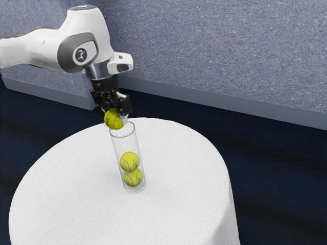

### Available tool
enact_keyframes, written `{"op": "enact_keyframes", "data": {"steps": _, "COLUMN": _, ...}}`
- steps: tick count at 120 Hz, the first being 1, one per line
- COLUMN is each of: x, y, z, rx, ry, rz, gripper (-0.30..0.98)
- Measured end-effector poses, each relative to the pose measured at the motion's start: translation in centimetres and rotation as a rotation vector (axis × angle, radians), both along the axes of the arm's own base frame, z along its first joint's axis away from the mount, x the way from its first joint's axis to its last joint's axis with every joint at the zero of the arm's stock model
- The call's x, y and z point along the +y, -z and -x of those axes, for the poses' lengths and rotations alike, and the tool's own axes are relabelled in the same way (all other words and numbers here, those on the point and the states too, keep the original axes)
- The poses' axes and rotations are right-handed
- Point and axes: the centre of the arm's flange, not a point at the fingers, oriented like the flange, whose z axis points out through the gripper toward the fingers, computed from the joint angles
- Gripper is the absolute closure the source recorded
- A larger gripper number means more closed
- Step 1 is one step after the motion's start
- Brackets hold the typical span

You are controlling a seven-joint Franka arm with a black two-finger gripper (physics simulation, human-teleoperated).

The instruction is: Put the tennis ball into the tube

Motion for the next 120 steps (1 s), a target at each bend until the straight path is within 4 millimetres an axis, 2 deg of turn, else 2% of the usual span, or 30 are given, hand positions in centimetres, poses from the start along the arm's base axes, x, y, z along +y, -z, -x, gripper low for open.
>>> {"op": "enact_keyframes", "data": {"steps": 27, "x": -2.0, "y": 0.5, "z": -0.7, "rx": 0.019, "ry": 0.036, "rz": 0.001, "gripper": 0.32}}
{"op": "enact_keyframes", "data": {"steps": 52, "x": -3.5, "y": 0.3, "z": -0.3, "rx": 0.022, "ry": 0.061, "rz": 0.002, "gripper": 0.13}}
{"op": "enact_keyframes", "data": {"steps": 73, "x": -4.1, "y": -0.2, "z": 0.0, "rx": 0.015, "ry": 0.074, "rz": 0.001, "gripper": 0.06}}
{"op": "enact_keyframes", "data": {"steps": 79, "x": -4.0, "y": -1.3, "z": 0.3, "rx": -0.002, "ry": 0.073, "rz": 0.000, "gripper": 0.05}}
{"op": "enact_keyframes", "data": {"steps": 84, "x": -3.6, "y": -2.9, "z": 0.8, "rx": -0.028, "ry": 0.066, "rz": -0.001, "gripper": 0.04}}
{"op": "enact_keyframes", "data": {"steps": 98, "x": -0.6, "y": -5.6, "z": 1.8, "rx": -0.066, "ry": 0.011, "rz": -0.009, "gripper": 0.02}}
{"op": "enact_keyframes", "data": {"steps": 111, "x": -0.6, "y": -6.4, "z": 2.2, "rx": -0.071, "ry": 0.012, "rz": -0.013, "gripper": 0.01}}
{"op": "enact_keyframes", "data": {"steps": 120, "x": -0.2, "y": -8.8, "z": 2.4, "rx": -0.082, "ry": 0.005, "rz": -0.011, "gripper": 0.01}}
